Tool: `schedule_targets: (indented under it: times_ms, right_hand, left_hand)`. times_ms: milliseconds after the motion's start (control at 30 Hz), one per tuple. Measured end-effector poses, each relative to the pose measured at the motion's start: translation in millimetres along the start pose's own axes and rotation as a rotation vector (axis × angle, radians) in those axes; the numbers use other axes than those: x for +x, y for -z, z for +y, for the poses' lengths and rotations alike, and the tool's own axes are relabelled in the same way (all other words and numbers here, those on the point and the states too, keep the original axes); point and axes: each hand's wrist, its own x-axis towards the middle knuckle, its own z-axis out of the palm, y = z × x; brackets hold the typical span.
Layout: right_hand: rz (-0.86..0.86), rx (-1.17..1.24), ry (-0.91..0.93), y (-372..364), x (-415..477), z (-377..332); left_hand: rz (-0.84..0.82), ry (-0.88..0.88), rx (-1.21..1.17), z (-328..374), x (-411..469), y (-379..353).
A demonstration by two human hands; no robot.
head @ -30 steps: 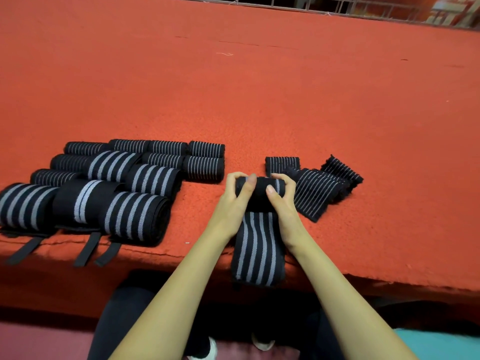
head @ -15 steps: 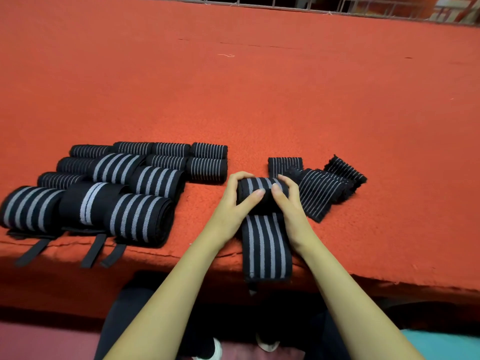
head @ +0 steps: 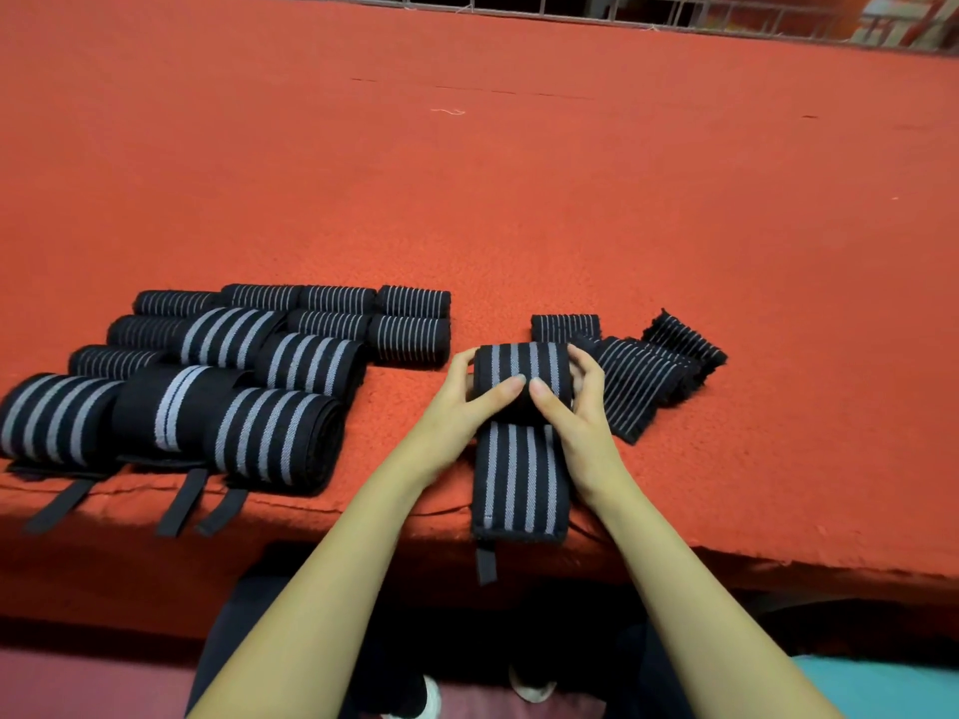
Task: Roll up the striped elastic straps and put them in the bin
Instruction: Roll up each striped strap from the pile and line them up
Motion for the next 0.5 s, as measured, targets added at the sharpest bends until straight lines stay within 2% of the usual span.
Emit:
schedule_targets:
  times_ms: [133,233,300,433,500]
  right_hand:
    - [-0.003,0.085,-0.075,0,4,1]
    - [-0.007,0.077,-0.084,2,5,1]
    - [0.002,0.060,-0.066,2,5,2]
    - [0.001,-0.064,0.020,4,4,5]
    - [-0.020,-0.054,0.039,4,3,2]
  left_hand:
    - [0.018,-0.155,0.096,-1,-4,2]
    - [0.004,-0.194,0.128,0,-6,0]
    - [0.003,-0.177,0.111,0,-4,-1]
    - [0.008,0.000,0.002,3,4,-2]
    - [0.025,0.007,0.001,3,6,-1]
